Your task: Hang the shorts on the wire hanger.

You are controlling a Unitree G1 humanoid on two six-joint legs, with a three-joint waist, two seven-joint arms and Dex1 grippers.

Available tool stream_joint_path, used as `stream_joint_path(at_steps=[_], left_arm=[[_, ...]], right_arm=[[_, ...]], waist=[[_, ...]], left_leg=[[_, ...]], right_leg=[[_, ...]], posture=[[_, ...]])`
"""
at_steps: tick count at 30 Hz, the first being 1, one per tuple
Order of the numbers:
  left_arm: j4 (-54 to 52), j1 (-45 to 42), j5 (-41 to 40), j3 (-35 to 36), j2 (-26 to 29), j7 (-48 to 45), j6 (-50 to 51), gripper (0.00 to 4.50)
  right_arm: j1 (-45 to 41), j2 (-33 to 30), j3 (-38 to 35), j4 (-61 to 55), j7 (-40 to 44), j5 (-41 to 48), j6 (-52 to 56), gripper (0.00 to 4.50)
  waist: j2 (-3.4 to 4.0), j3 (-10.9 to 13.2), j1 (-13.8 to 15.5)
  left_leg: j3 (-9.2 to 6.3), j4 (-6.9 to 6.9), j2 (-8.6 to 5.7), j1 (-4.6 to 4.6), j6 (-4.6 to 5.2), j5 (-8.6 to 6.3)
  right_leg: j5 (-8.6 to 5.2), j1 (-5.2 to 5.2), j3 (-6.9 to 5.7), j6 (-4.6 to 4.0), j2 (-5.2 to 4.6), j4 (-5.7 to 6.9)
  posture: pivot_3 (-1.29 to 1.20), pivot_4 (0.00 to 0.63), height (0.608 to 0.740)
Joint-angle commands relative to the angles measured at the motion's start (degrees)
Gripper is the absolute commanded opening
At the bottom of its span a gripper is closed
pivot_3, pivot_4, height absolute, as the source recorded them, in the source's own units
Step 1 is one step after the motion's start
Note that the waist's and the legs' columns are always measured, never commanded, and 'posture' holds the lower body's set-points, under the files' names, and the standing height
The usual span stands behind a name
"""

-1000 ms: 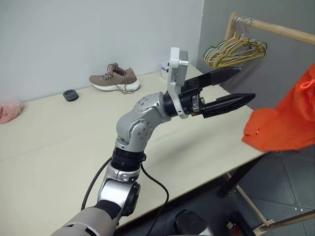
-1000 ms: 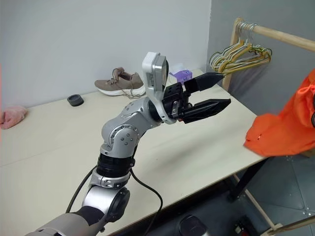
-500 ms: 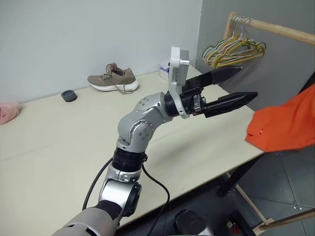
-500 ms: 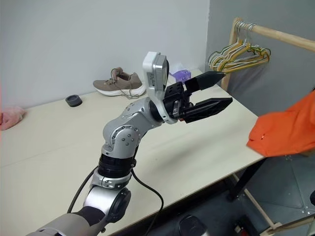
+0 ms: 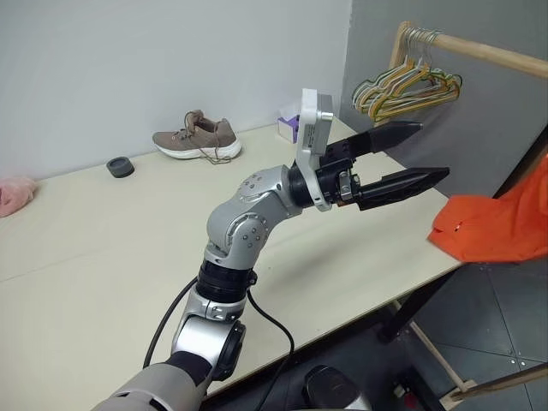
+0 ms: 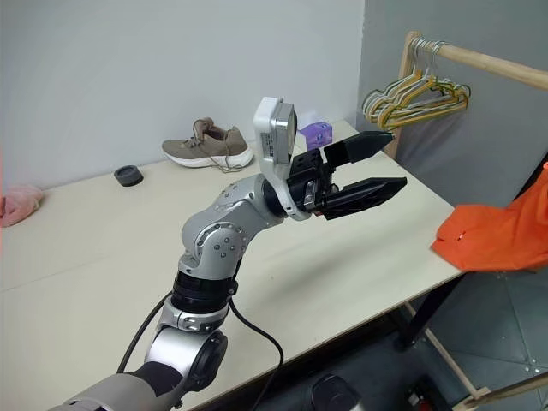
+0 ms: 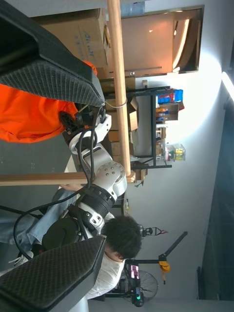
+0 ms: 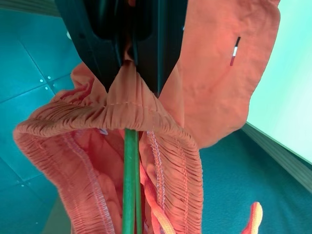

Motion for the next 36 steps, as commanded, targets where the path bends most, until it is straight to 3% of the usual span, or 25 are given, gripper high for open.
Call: stream_joint_path(at_steps=[1, 12, 20, 30, 36], left_arm=[[-2.1, -0.2, -0.8, 0.3, 0.2, 0.2, -0.6, 4.5], [-2.0, 0.1, -0.4, -0.2, 0.9, -0.4, -0.6, 4.5], [-2.0, 0.1, -0.1, -0.5, 1.7, -0.5, -0.7, 4.5], [-2.0, 0.7, 1.4, -0.8, 2.7, 0.5, -1.3, 4.5], [-2.0, 3.1, 7.8, -0.2, 5.5, 5.9, -3.3, 4.5]], right_arm=[[-0.1, 0.3, -3.6, -6.7, -1.3, 1.7, 1.3, 0.77], [2.0, 6.2, -13.5, -24.9, -12.0, 1.1, 0.5, 4.43], [-2.0, 14.5, -16.0, -37.7, -20.8, 0.8, -6.7, 4.48], [4.2, 12.3, -0.7, -45.6, -13.0, -5.6, -33.9, 4.48], [9.7, 16.2, 8.3, -51.8, -5.3, -6.4, -47.2, 4.48]], waist=[[0.0, 0.0, 0.0], [0.02, 0.0, 0.4], [0.06, 0.0, 0.6], [0.06, 0.0, 1.3], [-0.05, 0.0, 1.4]], left_leg=[[0.0, 0.0, 0.01, 0.0, 0.0, 0.0], [-0.03, 0.0, 0.1, -0.02, 0.0, 0.0], [-0.05, 0.0, 0.15, -0.01, 0.0, 0.0], [-0.04, -0.01, 0.15, -0.01, 0.01, -0.01], [-0.1, 0.0, 0.18, 0.0, 0.01, -0.01]], right_leg=[[0.0, 0.0, 0.01, 0.0, 0.0, 0.0], [0.0, 0.0, 0.02, 0.01, 0.0, 0.01], [0.01, -0.03, 0.04, 0.01, 0.0, 0.03], [0.01, -0.06, 0.05, 0.02, 0.0, 0.01], [0.02, -0.04, 0.03, 0.04, 0.03, 0.04]], posture=[[-0.42, 0.0, 0.74], [-0.41, 0.0, 0.74], [-0.4, 0.0, 0.74], [-0.38, 0.0, 0.74], [-0.34, 0.0, 0.74]])
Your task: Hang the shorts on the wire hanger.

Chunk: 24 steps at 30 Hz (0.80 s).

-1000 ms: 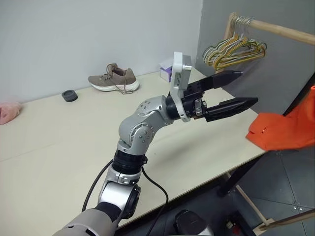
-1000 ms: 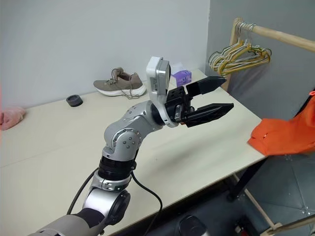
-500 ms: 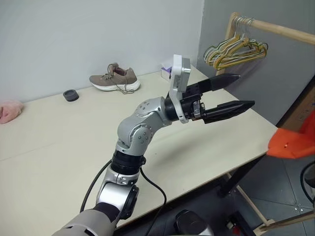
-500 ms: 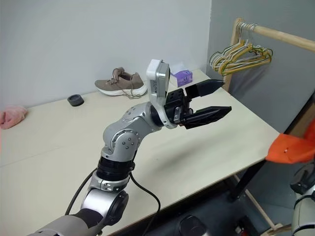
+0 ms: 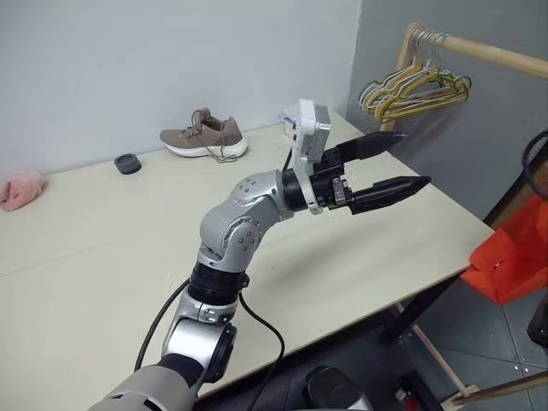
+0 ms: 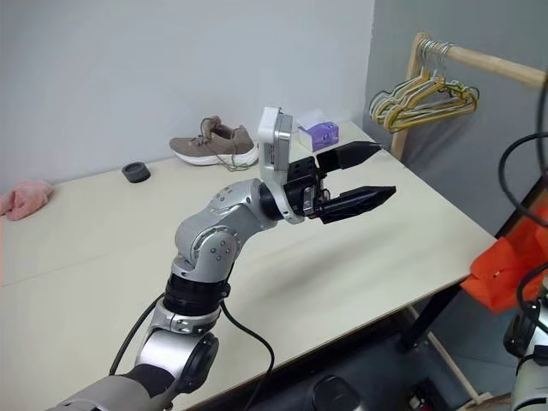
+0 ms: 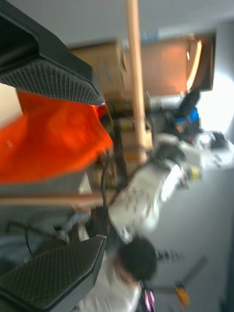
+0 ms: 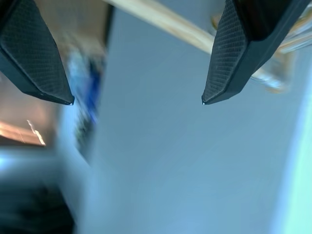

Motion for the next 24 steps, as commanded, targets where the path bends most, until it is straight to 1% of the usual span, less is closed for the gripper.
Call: stream_joint_path(at_steps=[1, 4, 7, 10, 12, 14, 15, 17, 20, 22, 24], left_arm=[[-2.1, 1.5, 4.7, 1.1, 2.8, 4.4, -1.9, 4.5], [-2.7, 3.5, 8.6, 1.5, 5.4, 7.7, -3.3, 4.5], [-5.1, 9.0, 12.4, 4.7, 8.5, 14.5, -2.5, 4.5], [-7.6, 16.0, 17.3, 8.9, 12.1, 23.3, 0.3, 4.5], [-9.3, 20.1, 20.8, 11.3, 13.3, 29.1, 1.5, 4.5], [-11.5, 24.1, 24.4, 13.4, 13.9, 34.6, 3.0, 4.5], [-12.5, 25.8, 26.3, 13.9, 14.3, 36.9, 3.9, 4.5], [-13.8, 28.4, 29.0, 14.2, 14.9, 39.6, 4.4, 4.5], [-15.1, 33.5, 30.4, 17.4, 13.2, 43.6, 3.7, 4.5], [-15.2, 36.1, 30.8, 19.9, 11.8, 46.0, 3.4, 4.5], [-14.8, 36.9, 31.1, 21.1, 11.6, 46.8, 3.6, 4.5]], right_arm=[[2.4, 2.6, 5.1, -5.7, 4.0, -0.5, -7.3, 4.48], [4.5, 4.0, 7.9, -7.3, 5.8, -2.0, -11.3, 4.48], [8.3, 7.5, 12.8, -10.0, 8.9, -1.6, -14.6, 4.48], [13.6, 12.5, 18.7, -13.1, 14.3, 2.7, -12.2, 4.48], [17.2, 15.9, 20.7, -13.4, 16.0, 4.7, -10.7, 4.48], [20.2, 19.1, 22.2, -12.2, 16.6, 5.2, -10.8, 4.48], [21.3, 20.5, 22.8, -11.3, 16.8, 5.0, -11.1, 4.48], [22.7, 22.5, 23.6, -9.7, 16.8, 4.4, -11.9, 4.48], [25.3, 26.8, 26.7, -5.1, 16.9, 3.2, -15.1, 4.48], [26.5, 29.9, 29.2, -1.3, 17.4, 2.2, -17.9, 4.48], [26.5, 31.9, 30.6, 1.3, 18.3, 1.2, -20.2, 4.48]], waist=[[-0.06, 0.0, 0.0], [-0.09, 0.1, 0.5], [-0.36, 0.2, 1.8], [-0.69, 0.0, 2.9], [-0.87, 0.1, 4.1], [-0.88, 0.1, 6.1], [-0.89, 0.1, 6.8], [-0.91, 0.1, 9.3], [-1.06, 0.0, 12.6], [-1.11, -0.1, 14.1], [-1.09, 0.0, 15.4]], left_leg=[[0.0, 0.0, 0.01, 0.0, 0.0, 0.0], [-0.06, 0.02, 0.02, 0.0, -0.01, 0.01], [-0.1, 0.04, 0.07, -0.02, -0.01, 0.01], [-0.23, 0.01, 0.2, -0.06, -0.03, -0.01], [-0.36, 0.01, 0.26, -0.12, -0.06, -0.02], [-0.46, 0.06, 0.24, -0.34, -0.07, -0.03], [-0.53, 0.1, 0.19, -0.62, -0.07, -0.02], [-0.59, 0.24, 0.11, -1.05, -0.07, -0.02], [-0.71, 0.34, 0.05, -1.47, -0.06, -0.03], [-0.85, 0.34, 0.09, -1.51, -0.07, -0.03], [-0.92, 0.33, 0.11, -1.51, -0.07, -0.03]], right_leg=[[0.01, 0.0, 0.0, 0.02, 0.01, 0.02], [0.02, -0.02, 0.01, 0.03, 0.01, 0.14], [0.03, -0.03, 0.0, 0.05, 0.02, 0.16], [0.03, -0.06, 0.0, 0.06, 0.08, 0.12], [0.03, -0.13, -0.09, 0.06, 0.16, 0.17], [0.03, -0.27, -0.17, 0.06, 0.14, 0.19], [0.04, -0.52, -0.25, 0.06, 0.06, 0.2], [0.11, -0.86, -0.29, 0.1, 0.0, 0.22], [0.27, -1.16, -0.41, -0.06, -0.08, 0.22], [0.28, -1.17, -0.58, -0.08, -0.08, 0.24], [0.29, -1.18, -0.68, -0.1, -0.07, 0.28]], posture=[[-0.34, 0.0, 0.74], [-0.32, 0.0, 0.74], [-0.28, 0.0, 0.74], [-0.26, 0.0, 0.74], [-0.23, 0.0, 0.74], [-0.21, 0.0, 0.74], [-0.19, 0.0, 0.74], [-0.18, 0.0, 0.74], [-0.15, 0.0, 0.74], [-0.13, 0.0, 0.74], [-0.11, 0.0, 0.74]])
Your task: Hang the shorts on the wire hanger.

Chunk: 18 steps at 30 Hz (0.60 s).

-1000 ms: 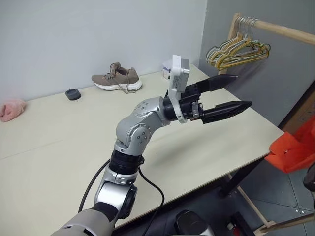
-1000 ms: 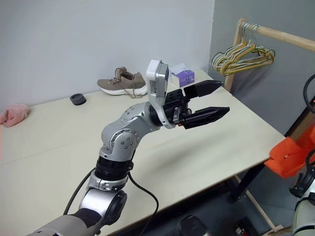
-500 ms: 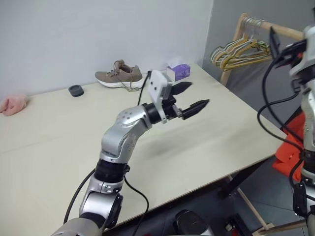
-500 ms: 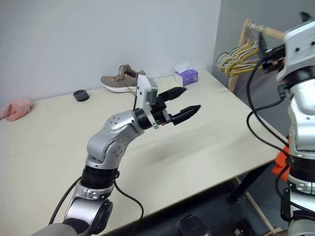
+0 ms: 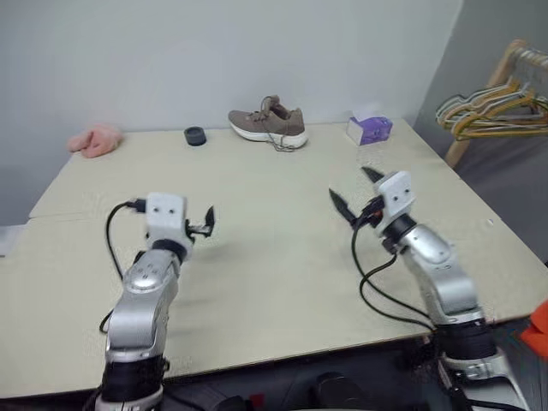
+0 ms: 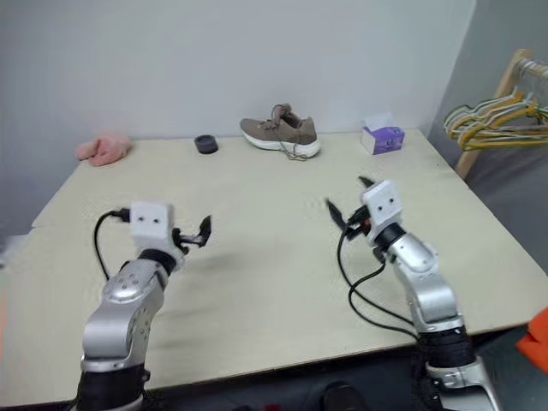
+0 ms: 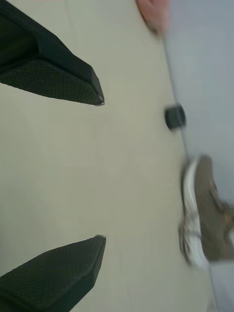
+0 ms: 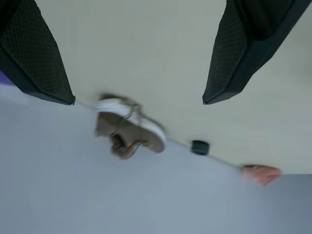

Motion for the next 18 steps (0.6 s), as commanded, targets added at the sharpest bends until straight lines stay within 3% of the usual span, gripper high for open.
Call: stream_joint_path(at_steps=[1, 9, 18], left_arm=[[-1.6, -0.1, 1.0, 2.4, 0.0, 1.9, -0.7, 4.5], [1.0, -1.4, 0.2, 5.7, 1.7, 0.7, -0.9, 4.5], [1.7, -2.3, -0.2, 6.0, 1.9, 0.3, -2.5, 4.5]], right_arm=[[-0.6, 2.6, 1.9, 3.3, 1.8, -0.2, -4.1, 4.48], [-5.3, 7.5, 1.6, 12.3, 3.8, 1.1, -4.2, 4.48], [-5.8, 7.5, 0.7, 13.6, 4.7, 1.0, -2.4, 4.48]], waist=[[0.02, 0.1, 1.3], [0.02, 0.0, 4.3], [0.03, 0.0, 6.9]], left_leg=[[-0.02, 0.0, 0.0, -0.02, 0.0, 0.0], [-0.16, 0.3, -0.04, -0.08, -0.01, 0.02], [-0.19, 0.31, -0.01, -0.14, -0.01, 0.01]], right_leg=[[0.0, -0.02, -0.04, -0.01, 0.0, 0.03], [0.17, 0.05, -0.14, -0.21, 0.05, 0.07], [0.18, 0.0, -0.18, -0.24, 0.08, 0.09]], posture=[[-0.11, 0.0, 0.74], [-0.05, 0.009, 0.74], [0.0, 0.0, 0.74]])
